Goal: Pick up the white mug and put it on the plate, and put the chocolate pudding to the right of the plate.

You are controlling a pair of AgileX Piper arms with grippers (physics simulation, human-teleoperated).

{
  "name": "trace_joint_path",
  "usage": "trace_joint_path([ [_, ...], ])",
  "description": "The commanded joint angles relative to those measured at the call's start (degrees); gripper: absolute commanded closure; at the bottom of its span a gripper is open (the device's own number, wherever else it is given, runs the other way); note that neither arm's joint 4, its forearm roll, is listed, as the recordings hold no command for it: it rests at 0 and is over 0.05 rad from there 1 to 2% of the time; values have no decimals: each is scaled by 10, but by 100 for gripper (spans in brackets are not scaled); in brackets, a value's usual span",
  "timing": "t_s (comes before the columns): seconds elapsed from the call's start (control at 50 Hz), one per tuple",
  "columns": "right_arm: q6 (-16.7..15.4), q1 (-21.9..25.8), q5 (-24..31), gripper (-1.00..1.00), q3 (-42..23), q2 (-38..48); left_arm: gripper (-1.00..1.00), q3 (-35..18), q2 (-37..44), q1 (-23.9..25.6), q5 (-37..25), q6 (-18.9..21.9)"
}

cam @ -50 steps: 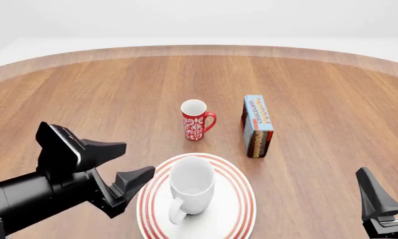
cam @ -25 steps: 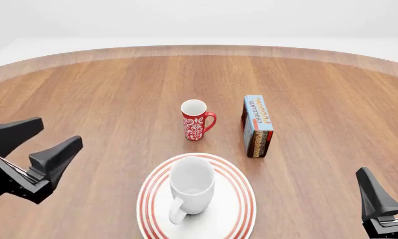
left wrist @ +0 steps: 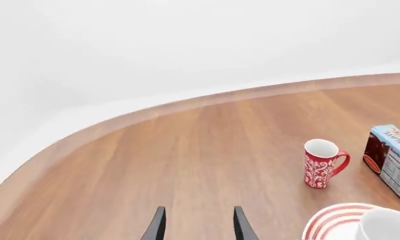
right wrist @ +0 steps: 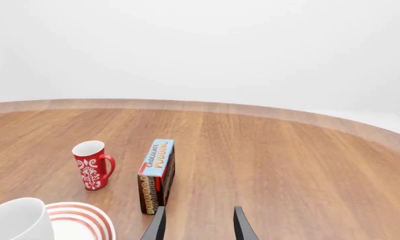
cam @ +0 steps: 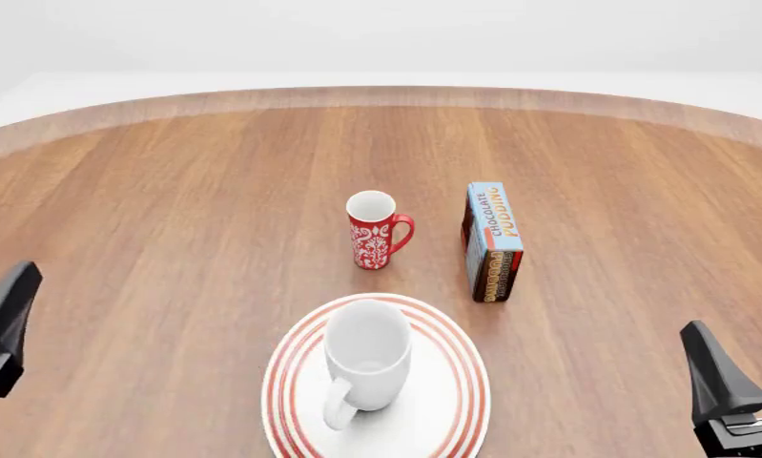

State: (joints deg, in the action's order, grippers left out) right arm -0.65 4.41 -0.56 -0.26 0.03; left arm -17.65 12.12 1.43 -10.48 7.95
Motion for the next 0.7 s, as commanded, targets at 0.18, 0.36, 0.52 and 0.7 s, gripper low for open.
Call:
trace_joint_path([
  [0.18,1,0,1,-100,0,0,-100,105,-72,-152,52,6],
  [0.36,1,0,2,-100,0,0,-100,143,-77,-184,97,14],
  [0.52,1,0,2,-100,0,0,-100,160,-93,-212,121,0],
  [0.7,0,-1,2,-100,0,0,-100,175,-109,-229,123,-12],
])
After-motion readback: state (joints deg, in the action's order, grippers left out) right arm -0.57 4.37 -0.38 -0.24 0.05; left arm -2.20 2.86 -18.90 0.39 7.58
